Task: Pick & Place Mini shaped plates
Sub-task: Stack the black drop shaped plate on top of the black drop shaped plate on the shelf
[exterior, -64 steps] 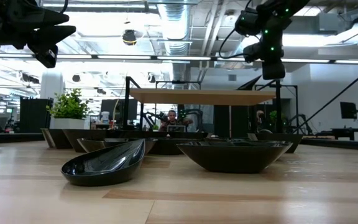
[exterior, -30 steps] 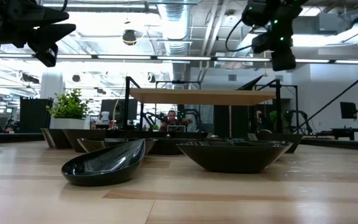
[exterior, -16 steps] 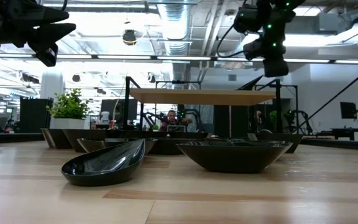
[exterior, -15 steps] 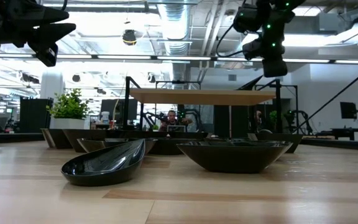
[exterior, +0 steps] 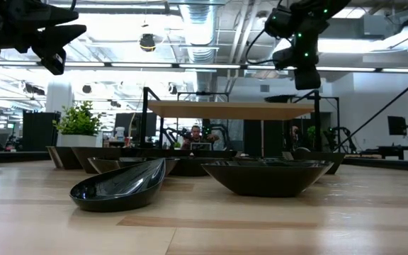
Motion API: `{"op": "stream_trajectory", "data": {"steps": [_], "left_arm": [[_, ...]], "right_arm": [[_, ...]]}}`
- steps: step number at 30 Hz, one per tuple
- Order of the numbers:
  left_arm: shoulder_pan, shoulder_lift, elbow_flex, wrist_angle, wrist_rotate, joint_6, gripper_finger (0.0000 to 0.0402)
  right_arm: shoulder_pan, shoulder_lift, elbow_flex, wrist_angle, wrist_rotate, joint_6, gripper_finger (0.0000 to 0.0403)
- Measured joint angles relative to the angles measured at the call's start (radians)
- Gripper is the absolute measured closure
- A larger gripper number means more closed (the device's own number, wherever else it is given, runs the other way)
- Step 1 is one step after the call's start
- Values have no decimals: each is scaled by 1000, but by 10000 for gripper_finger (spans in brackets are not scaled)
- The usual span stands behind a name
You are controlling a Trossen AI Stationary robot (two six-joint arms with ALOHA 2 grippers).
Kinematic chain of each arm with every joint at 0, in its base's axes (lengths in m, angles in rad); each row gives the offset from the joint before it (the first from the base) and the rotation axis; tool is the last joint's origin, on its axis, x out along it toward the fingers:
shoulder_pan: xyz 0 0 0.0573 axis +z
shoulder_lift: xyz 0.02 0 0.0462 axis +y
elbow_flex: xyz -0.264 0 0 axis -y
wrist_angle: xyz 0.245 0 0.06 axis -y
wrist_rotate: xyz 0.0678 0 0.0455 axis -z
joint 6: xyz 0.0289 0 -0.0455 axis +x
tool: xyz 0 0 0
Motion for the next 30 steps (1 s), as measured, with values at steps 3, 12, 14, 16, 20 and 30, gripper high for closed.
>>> {"op": "stream_trajectory", "data": {"steps": [3,12,14,16,20,30], "left_arm": [[0,0,0,1,0,0,289],[0,0,0,4,0,0,289],[0,0,0,5,0,0,289],[0,0,0,6,0,0,289],[0,0,0,7,0,0,289],[0,0,0,8,0,0,289]], "right_arm": [[-13,16,0,28,-4,-19,403],[-17,23,0,181,-2,-125,403],[-18,23,0,195,-1,-142,403],[-18,23,0,200,1,-148,403],[-18,20,5,194,27,-148,403],[5,13,7,25,57,10,403]]}}
